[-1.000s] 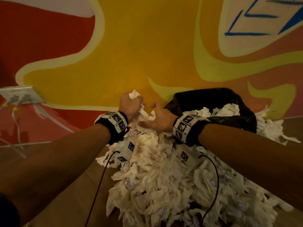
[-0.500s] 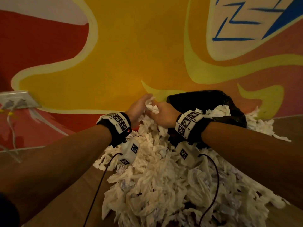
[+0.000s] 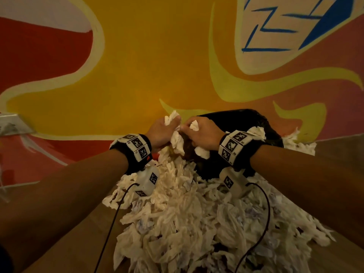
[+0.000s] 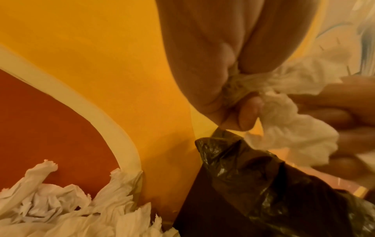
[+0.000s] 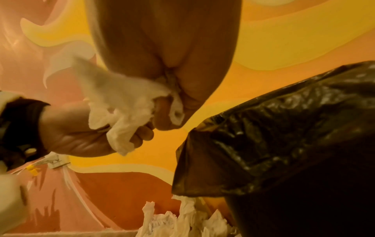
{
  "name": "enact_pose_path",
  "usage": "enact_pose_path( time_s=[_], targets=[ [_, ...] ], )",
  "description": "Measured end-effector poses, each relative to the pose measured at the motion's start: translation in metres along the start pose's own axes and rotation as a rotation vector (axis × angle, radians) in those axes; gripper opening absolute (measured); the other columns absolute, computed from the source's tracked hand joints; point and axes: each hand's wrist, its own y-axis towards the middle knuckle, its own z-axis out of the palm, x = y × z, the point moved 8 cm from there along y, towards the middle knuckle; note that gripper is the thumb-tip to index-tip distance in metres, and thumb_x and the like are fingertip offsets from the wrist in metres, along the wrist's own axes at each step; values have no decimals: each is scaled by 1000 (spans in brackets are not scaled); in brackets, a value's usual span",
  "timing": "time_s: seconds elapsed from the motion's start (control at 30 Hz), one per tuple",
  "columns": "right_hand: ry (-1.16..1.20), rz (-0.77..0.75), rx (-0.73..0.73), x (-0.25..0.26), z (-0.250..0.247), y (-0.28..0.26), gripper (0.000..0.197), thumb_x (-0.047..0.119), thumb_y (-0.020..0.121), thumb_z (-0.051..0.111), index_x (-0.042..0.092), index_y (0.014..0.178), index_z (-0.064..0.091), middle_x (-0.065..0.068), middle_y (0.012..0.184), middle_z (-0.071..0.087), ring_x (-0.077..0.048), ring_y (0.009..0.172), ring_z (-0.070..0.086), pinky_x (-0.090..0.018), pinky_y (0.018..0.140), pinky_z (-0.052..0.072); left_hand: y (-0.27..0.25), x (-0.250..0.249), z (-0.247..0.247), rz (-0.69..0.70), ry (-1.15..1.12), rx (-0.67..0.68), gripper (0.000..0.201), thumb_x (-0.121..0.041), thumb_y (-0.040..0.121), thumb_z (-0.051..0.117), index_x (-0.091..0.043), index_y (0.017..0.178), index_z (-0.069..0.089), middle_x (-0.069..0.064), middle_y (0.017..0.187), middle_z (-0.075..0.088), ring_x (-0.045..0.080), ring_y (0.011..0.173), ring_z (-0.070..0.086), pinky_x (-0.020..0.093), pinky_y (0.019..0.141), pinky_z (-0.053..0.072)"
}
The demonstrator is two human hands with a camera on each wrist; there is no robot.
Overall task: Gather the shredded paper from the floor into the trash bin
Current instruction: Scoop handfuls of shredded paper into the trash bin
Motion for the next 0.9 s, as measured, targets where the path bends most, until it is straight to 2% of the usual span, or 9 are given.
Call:
enact_pose_path(
  time_s=[0.13,0.23,0.37,0.47,0.53,0.6,0.7,0.83,0.9],
  targets=[
    [127,73,-5,-6,-17,-4,53,60,94,35,19,71,58,4,47,48,-15,41,49,-31,52,42,3,-3,-5,-37,-87,-97,35,-39,96,54,-4,97,57,8,78,54,21,68,50,36,64,40],
    [163,102,-16,-9,-35,-5,56,49,99,28,12,60,46,2,49,41,-19,47,39,-30,55,35,5,-8,0,-55,-129,-106,36,-36,91,63,-12,71,46,-1,56,46,15,48,44,28,51,38],
    [291,143,-69,-17,-58,-10,39,17,94,38,16,56,28,0,53,28,-16,46,24,-31,53,24,9,-18,20,-34,-48,17,49,12,73,72,-16,60,34,2,56,39,14,45,42,19,44,39],
    [190,158,-112,-27,-73,-12,35,17,95,39,17,60,45,-5,62,39,-17,54,36,-30,56,31,10,-28,42,-50,-105,85,35,22,77,61,-10,81,47,7,75,49,28,74,60,36,59,57],
    [141,165,-144,-34,-83,-13,31,9,95,39,19,69,53,-2,66,46,-12,57,41,-21,54,35,11,-33,57,-67,-167,113,47,22,84,51,-10,119,46,13,104,57,35,95,63,50,75,58],
    [153,171,-168,-41,-90,-15,36,-5,91,36,18,70,53,1,66,47,-5,53,41,-9,44,31,12,-40,69,-52,-205,122,52,22,88,44,-6,131,40,18,116,52,33,99,62,55,80,56],
    [130,191,-171,-51,-100,-20,36,-12,89,33,16,72,50,-5,67,47,-9,47,41,-13,39,29,13,-48,80,-10,-230,143,18,13,93,47,-5,93,45,18,93,52,28,84,66,46,67,60],
    [-185,152,-186,-55,-119,-32,20,-8,87,39,11,88,46,-10,86,51,-22,70,46,-20,54,35,15,-58,93,139,-56,139,11,-1,99,44,-8,91,41,5,77,53,16,71,53,32,70,43],
    [-315,75,-237,-51,-130,-40,27,-14,78,38,8,92,44,-9,86,49,-24,74,45,-26,61,36,16,-59,99,182,-39,125,5,-7,100,45,-8,96,43,1,73,47,13,67,45,21,62,38]
  ],
)
